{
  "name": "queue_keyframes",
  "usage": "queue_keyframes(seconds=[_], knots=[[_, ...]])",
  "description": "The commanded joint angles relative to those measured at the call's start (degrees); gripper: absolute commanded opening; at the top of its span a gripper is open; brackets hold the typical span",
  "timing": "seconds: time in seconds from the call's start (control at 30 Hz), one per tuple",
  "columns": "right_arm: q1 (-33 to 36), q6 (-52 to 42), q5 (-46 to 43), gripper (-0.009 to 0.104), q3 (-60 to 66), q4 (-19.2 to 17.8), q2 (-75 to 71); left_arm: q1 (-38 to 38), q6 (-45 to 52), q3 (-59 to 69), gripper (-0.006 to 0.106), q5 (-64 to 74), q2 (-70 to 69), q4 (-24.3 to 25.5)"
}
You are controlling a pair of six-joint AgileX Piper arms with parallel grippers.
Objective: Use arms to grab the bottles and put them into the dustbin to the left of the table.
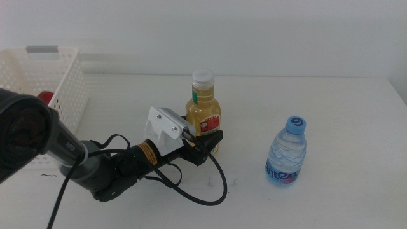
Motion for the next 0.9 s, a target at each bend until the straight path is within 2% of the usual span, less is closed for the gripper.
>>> queue_keyframes(seconds=[0.0, 0.13, 0.2, 0.3, 0.43, 0.53, 0.67, 0.87], knots=[[-0.2, -0.4, -0.8, 0.081, 0.2, -0.5, -0.3, 0.0, -0.5, -1.0, 0.094, -0.7, 0.6, 0.5], [-0.2, -0.4, -0.8, 0.081, 0.2, -0.5, -0.3, 0.0, -1.8, -2.2, 0.092, -0.3, 1.6, 0.6], [-0.2, -0.4, -0.8, 0.081, 0.2, -0.5, -0.3, 0.0, -2.2, -2.8, 0.086, 0.0, 2.0, 0.6], [-0.2, -0.4, -0.8, 0.081, 0.2, -0.5, -0.3, 0.3, -2.2, -2.8, 0.063, -0.6, 2.1, 3.1], [-0.2, -0.4, -0.8, 0.081, 0.2, -0.5, -0.3, 2.3, -3.8, -2.6, 0.022, -1.8, 0.7, 10.2], [-0.2, -0.4, -0.8, 0.081, 0.2, -0.5, -0.3, 3.0, -5.6, 0.0, 0.003, -1.8, -4.2, 12.4], [-0.2, -0.4, -0.8, 0.081, 0.2, -0.5, -0.3, 2.8, -6.1, 4.1, 0.0, 7.0, -14.6, 11.4], [-0.2, -0.4, -0.8, 0.081, 0.2, -0.5, -0.3, 1.6, -17.2, 6.2, 0.008, 30.8, -31.8, 5.6]])
